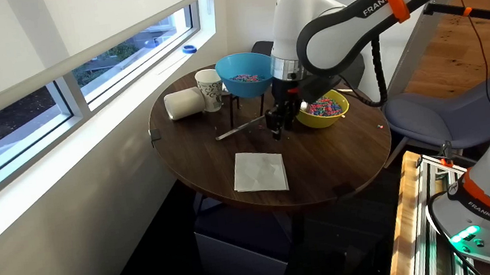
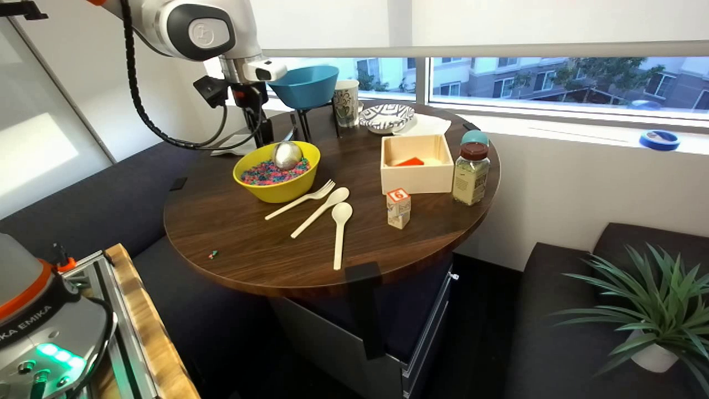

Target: Put the silver serving spoon in the blue bowl

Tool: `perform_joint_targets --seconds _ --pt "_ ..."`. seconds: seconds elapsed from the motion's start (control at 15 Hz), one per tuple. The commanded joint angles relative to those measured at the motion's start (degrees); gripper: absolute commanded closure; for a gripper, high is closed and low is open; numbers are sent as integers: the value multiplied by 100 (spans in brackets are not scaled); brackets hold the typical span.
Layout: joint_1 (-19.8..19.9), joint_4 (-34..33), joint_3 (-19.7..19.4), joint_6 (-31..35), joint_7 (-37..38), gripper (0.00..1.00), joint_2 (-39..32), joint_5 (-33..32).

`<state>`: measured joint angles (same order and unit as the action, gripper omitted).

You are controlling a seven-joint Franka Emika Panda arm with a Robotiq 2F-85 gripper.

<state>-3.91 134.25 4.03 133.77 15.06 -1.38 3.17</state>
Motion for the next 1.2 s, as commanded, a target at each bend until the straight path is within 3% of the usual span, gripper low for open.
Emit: perform_joint_targets --seconds 0.0,0.4,0.73,0.8,0.93,1.07,1.13 --pt "-58 -185 29 -59 234 41 -207 -89" --pt "-152 -318 55 -25 399 50 -423 -86" --pt "-195 -241 37 36 589 66 -494 -89" --pt "-201 -236 33 44 660 64 -493 -122" --pt "-201 -211 24 62 742 75 -483 -155" --pt "-197 -182 8 65 842 97 -455 -232" --pt "-197 -176 -7 54 917 100 -445 -305"
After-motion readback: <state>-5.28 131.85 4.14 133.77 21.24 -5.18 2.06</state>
